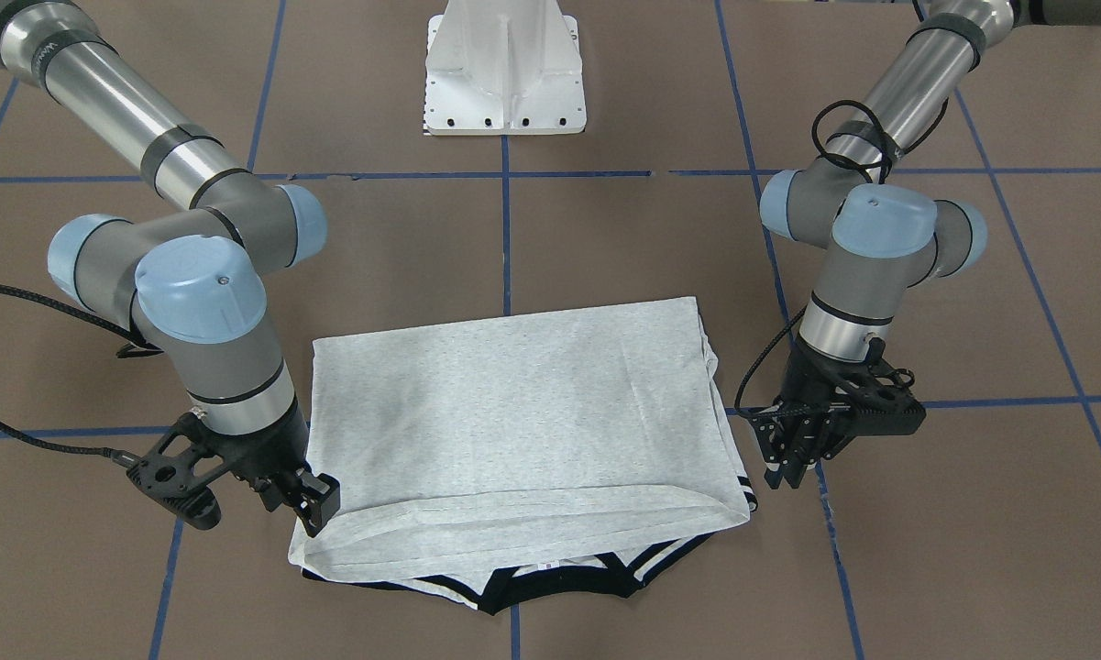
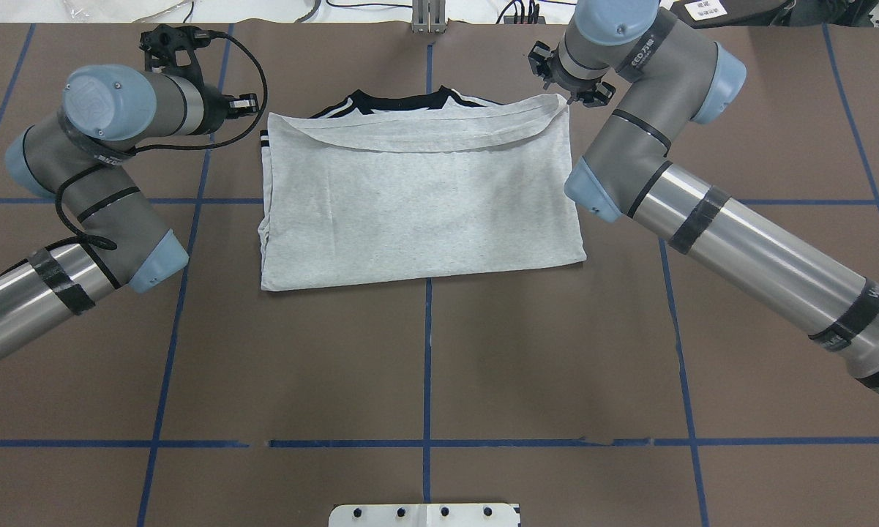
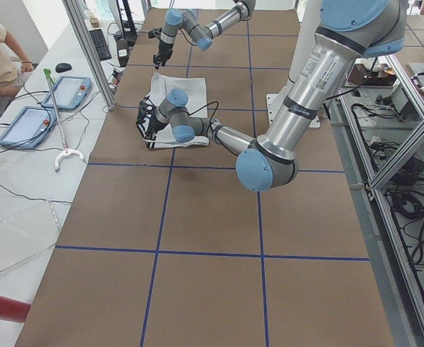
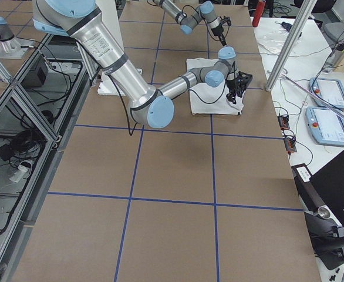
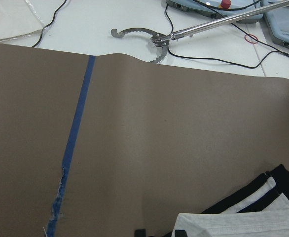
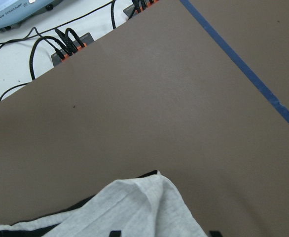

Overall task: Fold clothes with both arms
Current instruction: 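Lower the hem onto the collar and open both grippers, then move the right gripper to the folded shirt's side edge while the left gripper withdraws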

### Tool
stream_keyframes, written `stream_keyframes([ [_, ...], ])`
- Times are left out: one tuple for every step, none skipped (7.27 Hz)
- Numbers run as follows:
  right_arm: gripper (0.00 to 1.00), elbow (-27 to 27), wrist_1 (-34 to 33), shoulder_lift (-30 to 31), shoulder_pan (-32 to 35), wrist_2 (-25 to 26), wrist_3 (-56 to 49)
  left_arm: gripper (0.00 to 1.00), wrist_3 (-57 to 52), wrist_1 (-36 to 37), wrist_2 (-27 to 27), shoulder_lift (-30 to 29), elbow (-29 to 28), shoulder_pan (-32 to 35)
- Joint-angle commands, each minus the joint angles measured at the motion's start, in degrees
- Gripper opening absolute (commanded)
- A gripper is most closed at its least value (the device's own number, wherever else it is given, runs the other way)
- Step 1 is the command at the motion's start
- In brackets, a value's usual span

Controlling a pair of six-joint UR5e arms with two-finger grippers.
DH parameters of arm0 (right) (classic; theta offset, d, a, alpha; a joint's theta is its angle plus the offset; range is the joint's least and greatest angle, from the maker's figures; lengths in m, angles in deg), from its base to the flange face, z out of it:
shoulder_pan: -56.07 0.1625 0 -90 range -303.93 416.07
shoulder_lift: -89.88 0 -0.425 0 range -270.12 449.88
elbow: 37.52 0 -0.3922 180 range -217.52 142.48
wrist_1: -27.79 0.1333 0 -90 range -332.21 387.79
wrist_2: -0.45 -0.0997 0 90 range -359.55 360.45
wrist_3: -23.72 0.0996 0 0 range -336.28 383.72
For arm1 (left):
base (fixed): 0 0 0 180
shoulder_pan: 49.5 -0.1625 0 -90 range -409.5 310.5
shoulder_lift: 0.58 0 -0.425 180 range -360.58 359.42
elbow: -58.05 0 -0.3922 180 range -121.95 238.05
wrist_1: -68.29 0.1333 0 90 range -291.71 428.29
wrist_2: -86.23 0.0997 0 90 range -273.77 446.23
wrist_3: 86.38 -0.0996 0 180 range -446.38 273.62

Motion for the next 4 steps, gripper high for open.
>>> stream_keyframes([
  [0.70, -13.11, -0.01, 10.40, -1.03, -3.64, 2.01, 0.32, 0.12, -0.47, -11.23, 0.00, 2.09, 2.64],
  [0.72, -16.31, 0.08, 12.81, -3.39, -3.57, 6.55, 0.44, -0.31, -0.38, -14.27, 1.39, 6.46, 3.79],
  [0.76, -16.78, -0.01, 13.00, -5.51, -2.35, 12.42, 0.51, -0.23, -0.12, -18.04, 2.28, 8.33, 4.23],
  [0.76, -17.91, -0.01, 14.49, -7.61, -1.47, 15.70, 0.51, -0.23, 0.14, -18.77, 2.46, 8.26, 4.59],
])
